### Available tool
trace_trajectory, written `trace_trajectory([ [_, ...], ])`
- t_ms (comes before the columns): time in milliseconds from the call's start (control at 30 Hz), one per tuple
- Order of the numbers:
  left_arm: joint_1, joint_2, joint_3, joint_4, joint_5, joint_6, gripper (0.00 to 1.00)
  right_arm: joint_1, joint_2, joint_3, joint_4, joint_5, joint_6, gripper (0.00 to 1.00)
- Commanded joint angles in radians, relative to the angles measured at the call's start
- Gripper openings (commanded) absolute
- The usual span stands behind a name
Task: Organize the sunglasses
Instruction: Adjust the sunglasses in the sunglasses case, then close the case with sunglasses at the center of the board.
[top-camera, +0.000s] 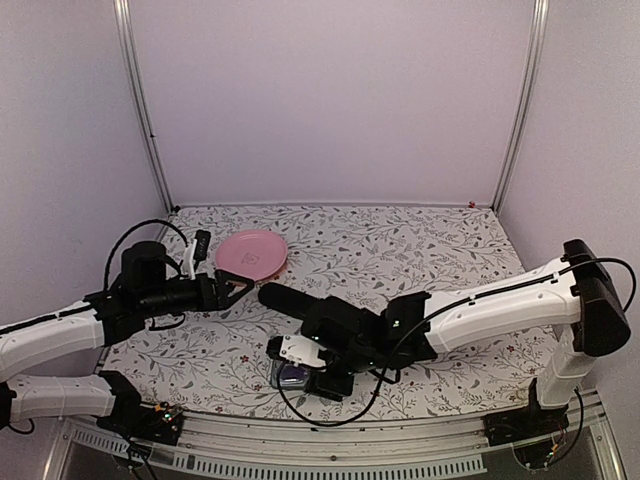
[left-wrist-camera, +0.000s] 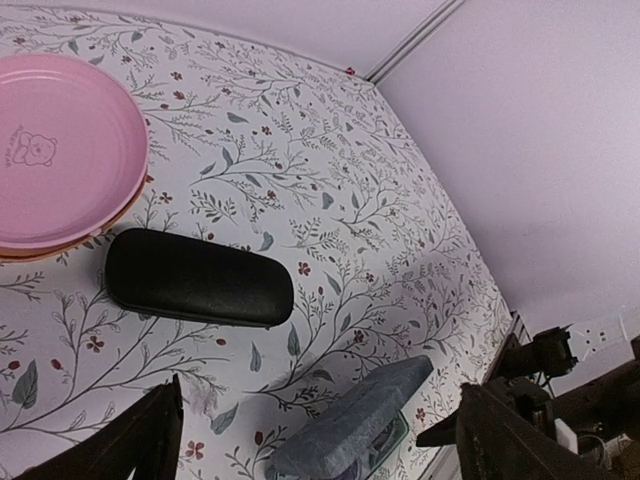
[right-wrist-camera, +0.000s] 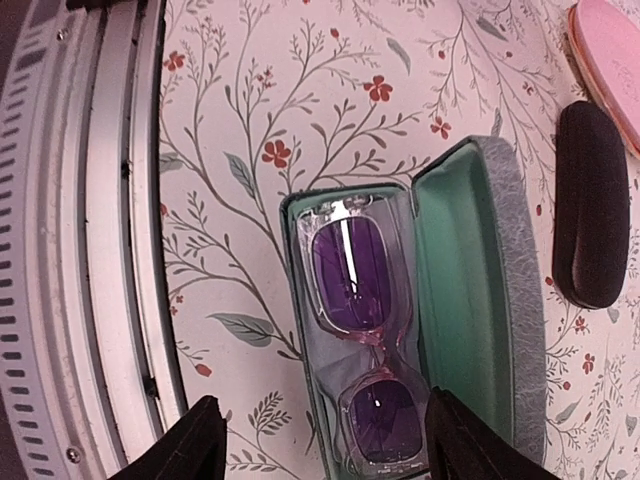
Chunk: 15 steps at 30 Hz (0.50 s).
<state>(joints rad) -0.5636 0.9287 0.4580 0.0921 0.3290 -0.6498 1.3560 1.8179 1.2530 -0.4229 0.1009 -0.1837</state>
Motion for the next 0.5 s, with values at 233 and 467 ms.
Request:
trace_trajectory([
  [233,-0.211,-0.060,-0.052,0.003,-0.230,0.085,0.96,-0.116,-0.247,-0.098,0.081,-0.148,0.159,0.75],
  [467,-0.367,-0.161,-0.144,-0.036,-0.400,0.043,0.96,-0.279,-0.244,-0.116,0.076,-0.274,0.231,0.78],
])
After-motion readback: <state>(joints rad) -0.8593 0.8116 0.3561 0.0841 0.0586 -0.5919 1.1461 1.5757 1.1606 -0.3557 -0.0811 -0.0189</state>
